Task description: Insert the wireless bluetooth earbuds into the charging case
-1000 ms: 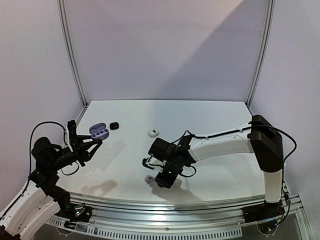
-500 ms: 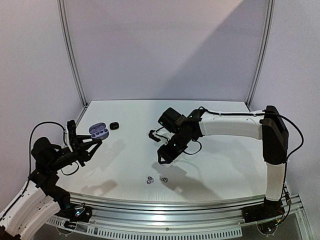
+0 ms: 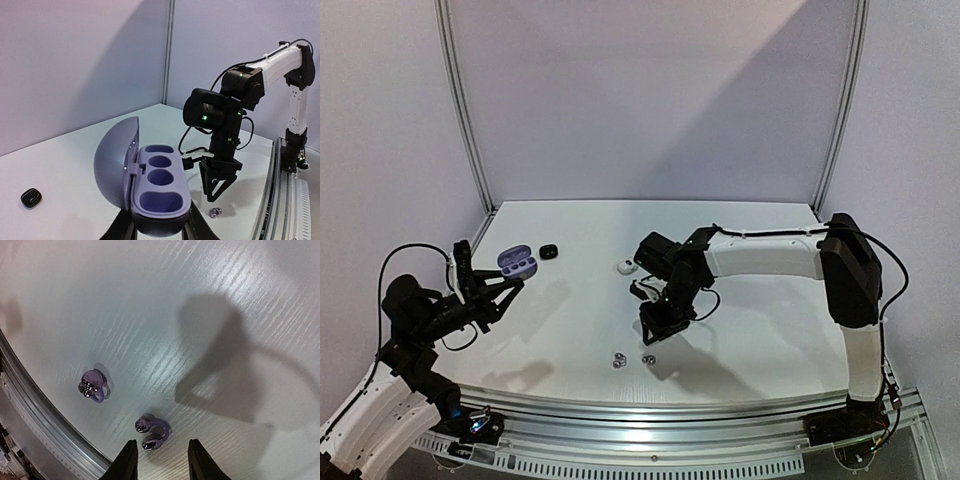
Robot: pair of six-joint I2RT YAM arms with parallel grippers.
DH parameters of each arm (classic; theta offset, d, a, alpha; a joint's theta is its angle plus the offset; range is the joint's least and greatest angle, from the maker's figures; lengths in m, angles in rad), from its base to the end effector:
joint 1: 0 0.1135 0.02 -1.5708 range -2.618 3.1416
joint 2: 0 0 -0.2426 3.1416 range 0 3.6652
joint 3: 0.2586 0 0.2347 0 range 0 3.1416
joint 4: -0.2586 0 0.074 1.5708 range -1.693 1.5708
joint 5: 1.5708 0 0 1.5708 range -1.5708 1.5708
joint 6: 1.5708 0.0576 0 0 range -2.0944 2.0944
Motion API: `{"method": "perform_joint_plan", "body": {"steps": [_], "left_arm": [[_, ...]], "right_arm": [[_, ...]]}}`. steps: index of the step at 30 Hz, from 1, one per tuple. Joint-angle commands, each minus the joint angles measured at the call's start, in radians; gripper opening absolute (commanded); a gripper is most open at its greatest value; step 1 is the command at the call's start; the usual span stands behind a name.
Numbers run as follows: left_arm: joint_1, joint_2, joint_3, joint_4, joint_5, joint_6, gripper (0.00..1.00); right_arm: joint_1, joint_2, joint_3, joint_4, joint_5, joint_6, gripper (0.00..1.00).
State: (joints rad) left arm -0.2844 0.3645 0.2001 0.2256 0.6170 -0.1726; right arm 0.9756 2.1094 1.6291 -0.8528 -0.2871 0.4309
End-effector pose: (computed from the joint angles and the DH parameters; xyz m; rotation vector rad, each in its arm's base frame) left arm 0.1325 -0.0734 0.2295 0.5895 1.4650 -0.8244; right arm 0.2129 0.3435 0.1445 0.8805 -2.9548 -0.5779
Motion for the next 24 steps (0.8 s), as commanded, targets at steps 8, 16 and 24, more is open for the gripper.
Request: {"method": "perform_joint_plan", "body": {"steps": [8, 16, 24], "left_arm": [[0.010, -0.012, -0.013, 0.008, -0.005, 0.005, 0.00], [0.011, -0.007, -0.013, 0.009, -0.005, 0.004, 0.00], [0.010, -0.007, -0.013, 0.010, -0.002, 0.004, 0.00]], "right_arm": [[0.018, 0.070, -0.021, 0.002, -0.011, 0.035, 0.31], [0.034, 0.069, -0.034, 0.016, -0.020, 0.035, 0.31], [0.052, 0.053, -0.055, 0.020, -0.015, 0.057, 0.26]]}}
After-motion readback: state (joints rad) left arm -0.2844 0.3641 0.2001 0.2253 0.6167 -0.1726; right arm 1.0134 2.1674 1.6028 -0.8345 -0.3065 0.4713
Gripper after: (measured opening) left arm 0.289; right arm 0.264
